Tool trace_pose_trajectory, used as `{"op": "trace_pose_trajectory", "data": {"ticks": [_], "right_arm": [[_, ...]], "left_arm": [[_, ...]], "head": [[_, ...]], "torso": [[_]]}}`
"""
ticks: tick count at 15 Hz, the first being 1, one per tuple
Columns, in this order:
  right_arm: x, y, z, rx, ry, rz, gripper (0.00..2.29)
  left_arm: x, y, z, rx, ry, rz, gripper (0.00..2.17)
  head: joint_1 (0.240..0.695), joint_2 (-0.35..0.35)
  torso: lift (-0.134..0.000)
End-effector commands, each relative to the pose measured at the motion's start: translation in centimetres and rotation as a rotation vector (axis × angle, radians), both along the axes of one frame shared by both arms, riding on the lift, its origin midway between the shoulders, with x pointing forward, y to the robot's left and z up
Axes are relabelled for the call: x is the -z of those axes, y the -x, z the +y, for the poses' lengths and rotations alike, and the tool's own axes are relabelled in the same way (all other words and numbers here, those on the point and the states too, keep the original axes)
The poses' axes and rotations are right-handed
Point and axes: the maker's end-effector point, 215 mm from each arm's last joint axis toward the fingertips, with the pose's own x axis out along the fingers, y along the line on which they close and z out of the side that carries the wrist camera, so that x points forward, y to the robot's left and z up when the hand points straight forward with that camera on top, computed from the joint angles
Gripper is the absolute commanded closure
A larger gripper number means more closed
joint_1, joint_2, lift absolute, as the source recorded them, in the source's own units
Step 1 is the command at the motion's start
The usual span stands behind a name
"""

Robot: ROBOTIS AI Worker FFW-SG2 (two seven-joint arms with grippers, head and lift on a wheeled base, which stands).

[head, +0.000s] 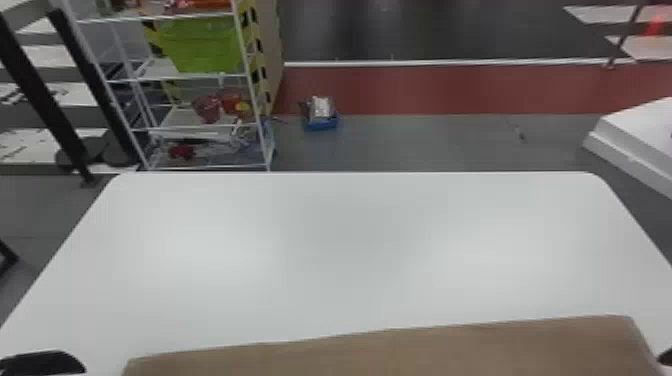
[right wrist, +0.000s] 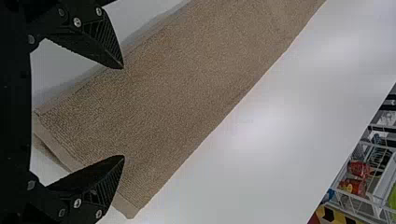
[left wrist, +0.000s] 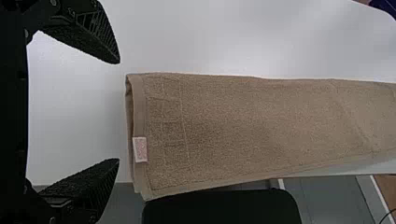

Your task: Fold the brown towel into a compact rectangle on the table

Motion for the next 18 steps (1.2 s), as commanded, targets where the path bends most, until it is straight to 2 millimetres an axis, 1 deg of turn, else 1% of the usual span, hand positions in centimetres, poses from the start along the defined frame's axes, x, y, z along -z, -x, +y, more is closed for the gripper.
{"op": "trace_pose_trajectory", "data": {"ticks": [1,4,6,8,9,10,12,14,16,18], "right_arm": [[0.0,0.1,0.1,-0.003,-0.002,0.003,0.23],[-0.1,-0.1,0.1,0.001,-0.008,0.001,0.23],[-0.7,-0.4,-0.8,0.023,-0.016,-0.017,0.23],[-2.3,-1.0,-2.1,0.052,-0.046,-0.062,0.23],[-3.2,-1.4,-2.8,0.080,-0.080,-0.089,0.23],[-3.8,-1.5,-3.5,0.098,-0.102,-0.106,0.23],[-4.4,-1.4,-4.8,0.118,-0.115,-0.141,0.23],[-4.4,-1.3,-6.3,0.145,-0.130,-0.153,0.23],[-4.8,-1.5,-7.6,0.172,-0.156,-0.176,0.23],[-4.4,-1.6,-8.4,0.191,-0.177,-0.181,0.23]], "left_arm": [[0.1,0.2,0.0,0.004,-0.002,0.010,0.15],[0.2,0.2,-0.2,0.009,0.000,0.011,0.15],[0.1,0.1,-0.4,0.008,0.013,0.007,0.15],[-0.1,0.0,-0.6,0.006,0.027,0.002,0.18],[-0.3,-0.2,-0.7,-0.010,0.055,0.000,0.21],[-0.6,-0.5,-0.8,-0.031,0.088,0.001,0.21],[-0.4,-1.0,-0.9,-0.124,0.190,0.048,0.21],[-0.5,-1.8,-0.5,-0.235,0.293,0.095,0.21],[-1.1,-2.5,-0.1,-0.389,0.454,0.164,0.21],[-1.2,-2.8,-0.1,-0.534,0.613,0.254,0.21]], "head": [[0.695,0.062],[0.695,0.063],[0.695,0.061],[0.695,0.051],[0.695,0.027],[0.695,0.012],[0.695,-0.015],[0.695,-0.041],[0.695,-0.071],[0.695,-0.087]], "torso": [[-0.123],[-0.123],[-0.123],[-0.123],[-0.123],[-0.123],[-0.123],[-0.123],[-0.123],[-0.123]]}}
